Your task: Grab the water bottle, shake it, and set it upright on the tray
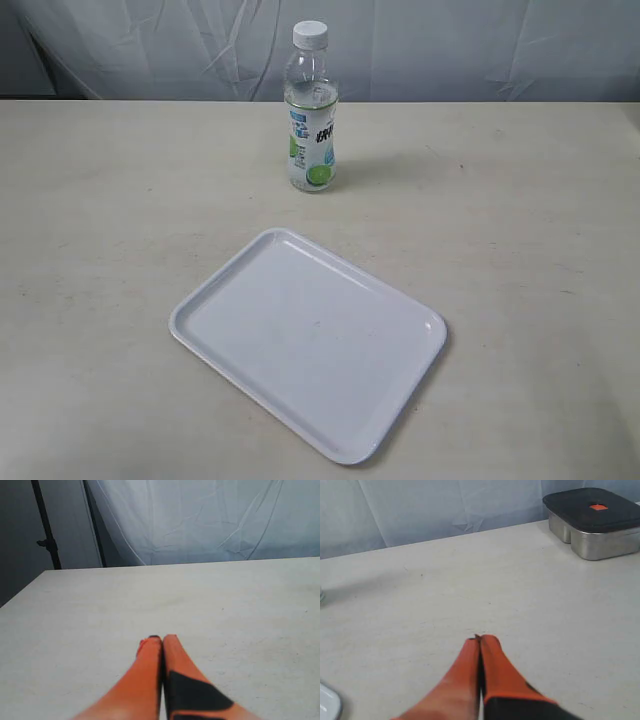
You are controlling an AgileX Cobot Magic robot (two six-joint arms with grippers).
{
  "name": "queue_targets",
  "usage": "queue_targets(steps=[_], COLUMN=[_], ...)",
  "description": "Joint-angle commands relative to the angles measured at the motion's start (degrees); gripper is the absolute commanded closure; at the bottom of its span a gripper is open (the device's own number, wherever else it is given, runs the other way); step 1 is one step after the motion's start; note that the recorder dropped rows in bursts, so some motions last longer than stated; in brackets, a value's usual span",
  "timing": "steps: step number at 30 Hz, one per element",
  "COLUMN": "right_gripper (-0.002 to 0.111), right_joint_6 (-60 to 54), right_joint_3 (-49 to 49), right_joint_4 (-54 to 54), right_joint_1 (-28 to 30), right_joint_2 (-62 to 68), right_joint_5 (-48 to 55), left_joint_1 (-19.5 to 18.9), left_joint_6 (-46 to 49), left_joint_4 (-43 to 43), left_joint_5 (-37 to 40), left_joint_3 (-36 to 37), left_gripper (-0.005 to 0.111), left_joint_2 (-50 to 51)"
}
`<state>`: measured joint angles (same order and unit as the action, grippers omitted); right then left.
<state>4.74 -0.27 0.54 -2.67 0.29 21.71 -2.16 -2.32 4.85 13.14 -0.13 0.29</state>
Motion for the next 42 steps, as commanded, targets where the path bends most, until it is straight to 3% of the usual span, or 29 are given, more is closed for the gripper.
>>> queue_targets(steps=[1, 4, 14, 17, 18, 22, 25, 28, 31, 35, 42], right_gripper=[0.109, 0.109, 0.109, 0.109, 0.109, 0.109, 0.109, 0.109, 0.109, 0.109, 0.109], right_joint_6=[-0.3, -0.3, 0.3, 9.7, 16.9, 18.6, 14.9, 8.6, 8.7, 9.0, 9.5], right_joint_3=[0.3, 0.3, 0.3, 0.3, 0.3, 0.3, 0.3, -5.3, -14.0, -23.8, -40.7], right_joint_4=[-1.6, -0.5, 26.8, 32.4, 32.5, 34.8, 34.6, 27.5, 13.5, 3.7, -23.1], right_joint_1=[0.4, 0.4, 0.4, 0.4, 0.4, 0.4, 0.2, 0.2, 0.2, -0.8, -12.2], right_joint_2=[-0.3, -0.3, -0.3, -0.3, -0.3, -0.3, -0.3, 4.8, 18.3, 34.2, 65.4], right_joint_5=[-1.6, -9.0, -36.9, -33.6, -27.9, -13.5, -22.4, -26.3, -29.9, -32.8, -41.3], left_joint_1=[0.0, 0.0, 0.0, 0.0, 0.0, 0.0, 0.0, 0.0, 0.0, 0.0, 0.0], left_joint_6=[-0.2, -0.2, -0.2, -0.2, -0.2, -0.2, -0.2, -0.2, -0.2, -0.2, -0.2], left_joint_4=[0.0, 0.0, 0.0, 0.0, 0.0, 0.0, 0.0, 0.0, 0.0, 0.0, 0.0], left_joint_5=[-0.3, -0.3, -0.3, -0.3, -0.3, -0.3, -0.3, -0.3, -0.3, -0.3, -0.3], left_joint_3=[0.1, 0.1, 0.1, 0.1, 0.1, 0.1, 0.1, 0.1, 0.1, 0.1, 0.1], left_gripper=[0.107, 0.107, 0.107, 0.107, 0.107, 0.107, 0.107, 0.107, 0.107, 0.107, 0.107], left_joint_2=[-0.3, -0.3, -0.3, -0.3, -0.3, -0.3, -0.3, -0.3, -0.3, -0.3, -0.3])
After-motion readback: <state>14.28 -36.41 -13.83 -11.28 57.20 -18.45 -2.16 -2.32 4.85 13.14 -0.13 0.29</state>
